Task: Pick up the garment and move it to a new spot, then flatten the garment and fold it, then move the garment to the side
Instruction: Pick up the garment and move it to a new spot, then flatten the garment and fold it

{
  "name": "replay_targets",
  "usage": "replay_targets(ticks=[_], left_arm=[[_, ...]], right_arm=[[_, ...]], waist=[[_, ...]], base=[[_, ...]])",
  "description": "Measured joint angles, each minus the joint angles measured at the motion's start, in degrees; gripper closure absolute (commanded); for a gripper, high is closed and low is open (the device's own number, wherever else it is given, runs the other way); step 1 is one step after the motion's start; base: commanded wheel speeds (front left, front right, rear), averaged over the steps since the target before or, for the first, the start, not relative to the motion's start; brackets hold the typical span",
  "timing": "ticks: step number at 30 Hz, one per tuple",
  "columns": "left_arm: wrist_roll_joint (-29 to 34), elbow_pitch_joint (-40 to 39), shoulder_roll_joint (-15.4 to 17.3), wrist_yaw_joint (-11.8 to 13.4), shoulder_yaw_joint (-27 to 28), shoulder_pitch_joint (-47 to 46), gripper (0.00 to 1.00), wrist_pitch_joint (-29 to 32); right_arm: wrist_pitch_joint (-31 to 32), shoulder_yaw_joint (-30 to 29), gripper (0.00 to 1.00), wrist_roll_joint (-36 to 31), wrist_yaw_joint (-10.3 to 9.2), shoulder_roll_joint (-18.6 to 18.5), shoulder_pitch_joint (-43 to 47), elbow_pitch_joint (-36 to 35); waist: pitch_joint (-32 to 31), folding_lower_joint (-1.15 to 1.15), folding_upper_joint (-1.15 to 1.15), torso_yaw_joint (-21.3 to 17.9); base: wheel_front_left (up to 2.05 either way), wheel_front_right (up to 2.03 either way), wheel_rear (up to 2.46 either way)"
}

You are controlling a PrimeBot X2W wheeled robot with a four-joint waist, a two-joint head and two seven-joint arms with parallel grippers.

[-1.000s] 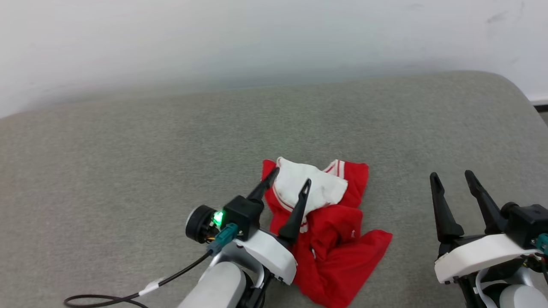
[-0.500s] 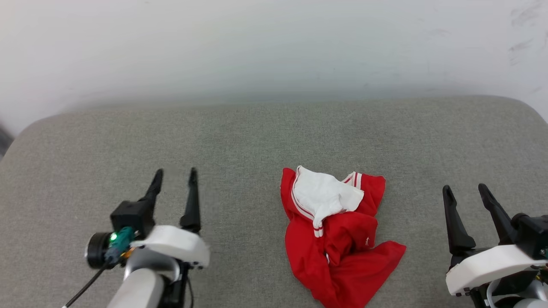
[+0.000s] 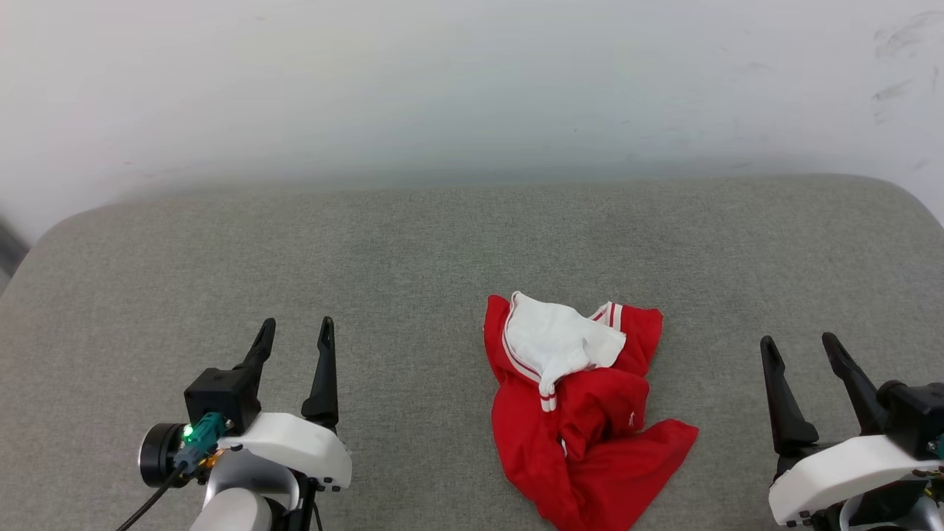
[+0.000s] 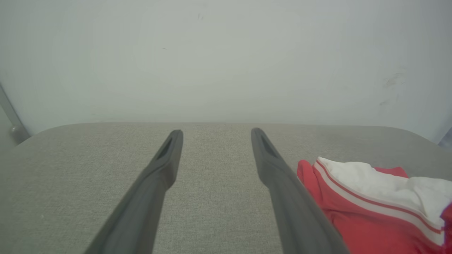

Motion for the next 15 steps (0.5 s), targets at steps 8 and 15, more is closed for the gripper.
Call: replay_targets(ticks=[8, 15], left_arm=[[0.1, -0.37, 0.52, 0.44, -0.4, -0.1, 0.0, 0.92], [0.1, -2.09, -1.62, -3.18, -6.34, -7.66, 0.0, 9.61]], right_arm=[[0.1, 0.02, 0.0, 0.43, 0.0, 0.0, 0.26, -0.24], [0.27, -0.15, 0.0, 0.52, 0.0, 0.01, -0.08, -0.4]], waist=[[0.26, 0.0, 0.0, -0.02], [1.54, 0.0, 0.0, 0.68]], base=[[0.0, 0.0, 0.0], [0.0, 0.0, 0.0]])
